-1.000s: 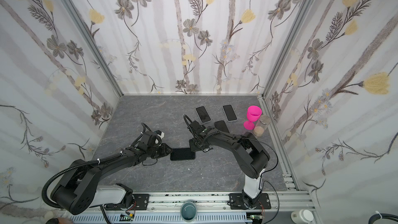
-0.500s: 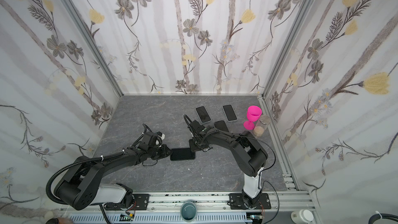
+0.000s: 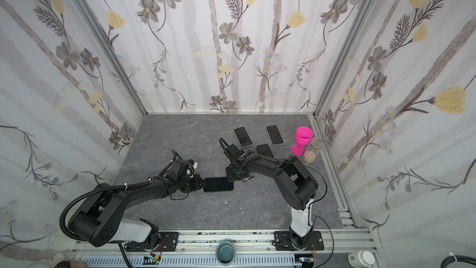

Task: Put the phone into the phone case
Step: 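Press the phone down into the black case with both grippers, then open the left gripper and draw it back while the right holds the phone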

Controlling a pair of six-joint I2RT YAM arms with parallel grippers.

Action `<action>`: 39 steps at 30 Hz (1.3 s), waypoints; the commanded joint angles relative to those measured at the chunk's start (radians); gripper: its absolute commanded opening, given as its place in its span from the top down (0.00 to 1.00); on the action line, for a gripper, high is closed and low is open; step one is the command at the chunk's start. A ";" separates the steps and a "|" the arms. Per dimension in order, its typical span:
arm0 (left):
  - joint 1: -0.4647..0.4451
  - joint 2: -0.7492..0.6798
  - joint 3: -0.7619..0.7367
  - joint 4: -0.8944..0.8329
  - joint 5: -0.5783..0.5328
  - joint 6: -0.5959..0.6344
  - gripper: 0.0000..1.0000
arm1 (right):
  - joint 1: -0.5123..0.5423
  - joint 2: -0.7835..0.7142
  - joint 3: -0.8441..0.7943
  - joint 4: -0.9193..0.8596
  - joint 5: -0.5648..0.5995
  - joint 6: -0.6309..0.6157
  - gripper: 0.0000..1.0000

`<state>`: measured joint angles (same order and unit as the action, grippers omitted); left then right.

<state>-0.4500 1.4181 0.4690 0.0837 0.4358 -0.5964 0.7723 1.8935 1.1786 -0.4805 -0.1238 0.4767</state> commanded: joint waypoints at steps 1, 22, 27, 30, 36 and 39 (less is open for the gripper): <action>-0.001 0.008 -0.001 0.021 0.014 0.003 0.83 | 0.010 0.041 -0.019 -0.062 0.037 -0.008 0.91; 0.026 -0.294 0.118 -0.082 -0.171 0.154 0.68 | 0.033 -0.221 0.170 0.077 0.094 -0.319 0.65; 0.033 -0.528 0.095 -0.050 -0.299 0.268 0.54 | 0.034 -0.345 0.095 0.209 -0.003 -0.628 0.42; 0.034 -0.654 0.052 0.000 -0.335 0.324 0.42 | 0.036 -0.376 0.003 0.294 -0.010 -0.760 0.12; 0.033 -0.839 -0.016 0.035 -0.256 0.420 0.37 | 0.040 -0.305 -0.020 0.226 -0.094 -0.903 0.00; 0.033 -0.883 -0.029 0.021 -0.239 0.436 0.35 | 0.068 -0.232 -0.035 0.210 -0.071 -0.949 0.00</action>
<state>-0.4171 0.5564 0.4507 0.0757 0.1696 -0.2131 0.8158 1.6299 1.1553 -0.2504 -0.1768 -0.3676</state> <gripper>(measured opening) 0.642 0.998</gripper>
